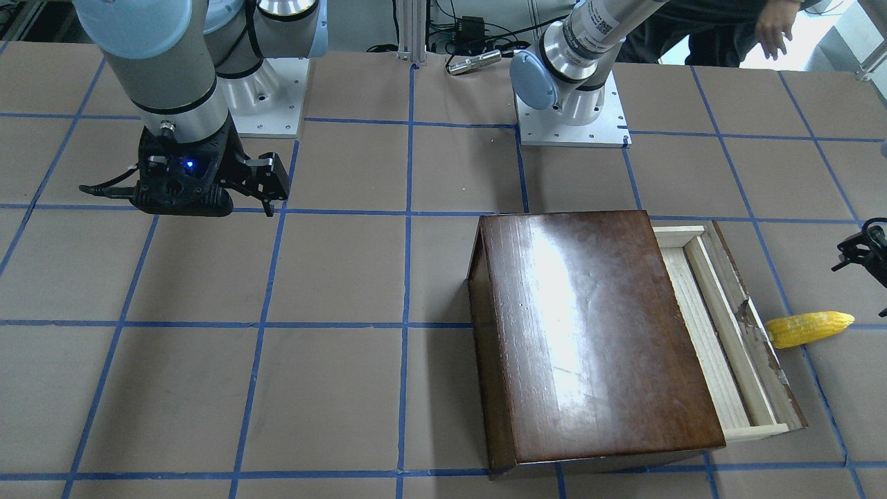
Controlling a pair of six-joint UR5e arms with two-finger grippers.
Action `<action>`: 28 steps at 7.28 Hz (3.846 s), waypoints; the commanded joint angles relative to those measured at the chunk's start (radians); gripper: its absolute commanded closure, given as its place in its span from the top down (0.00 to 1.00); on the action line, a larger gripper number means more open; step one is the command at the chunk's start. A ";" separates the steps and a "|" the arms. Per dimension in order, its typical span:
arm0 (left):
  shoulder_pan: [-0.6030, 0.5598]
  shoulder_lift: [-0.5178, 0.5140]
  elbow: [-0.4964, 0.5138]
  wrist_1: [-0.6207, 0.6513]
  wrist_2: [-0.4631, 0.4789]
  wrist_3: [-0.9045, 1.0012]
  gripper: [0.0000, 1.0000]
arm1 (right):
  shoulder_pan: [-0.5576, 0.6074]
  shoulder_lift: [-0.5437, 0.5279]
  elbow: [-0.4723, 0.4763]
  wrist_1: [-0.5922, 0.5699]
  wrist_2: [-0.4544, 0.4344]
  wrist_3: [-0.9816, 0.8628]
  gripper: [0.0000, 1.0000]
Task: Open drawer and put corn inside
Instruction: 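Release the handle and move the left gripper to the yellow corn, then grasp the yellow corn cob with the left gripper, then lift the corn and carry it over the open drawer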
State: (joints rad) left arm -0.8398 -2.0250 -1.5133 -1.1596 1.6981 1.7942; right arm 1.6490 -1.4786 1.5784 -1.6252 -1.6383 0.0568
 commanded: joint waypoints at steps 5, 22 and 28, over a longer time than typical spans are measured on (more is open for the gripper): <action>0.005 -0.049 -0.154 0.248 -0.144 0.360 1.00 | 0.000 0.001 0.000 -0.001 0.000 0.000 1.00; 0.030 -0.065 -0.119 0.236 -0.190 0.262 0.00 | 0.000 0.001 0.000 0.001 0.000 0.000 1.00; -0.109 0.126 0.073 -0.123 -0.201 -0.124 0.00 | 0.000 0.000 0.000 0.001 0.002 0.000 1.00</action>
State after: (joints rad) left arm -0.8969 -1.9388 -1.4721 -1.2324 1.4960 1.8022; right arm 1.6490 -1.4783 1.5784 -1.6249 -1.6380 0.0567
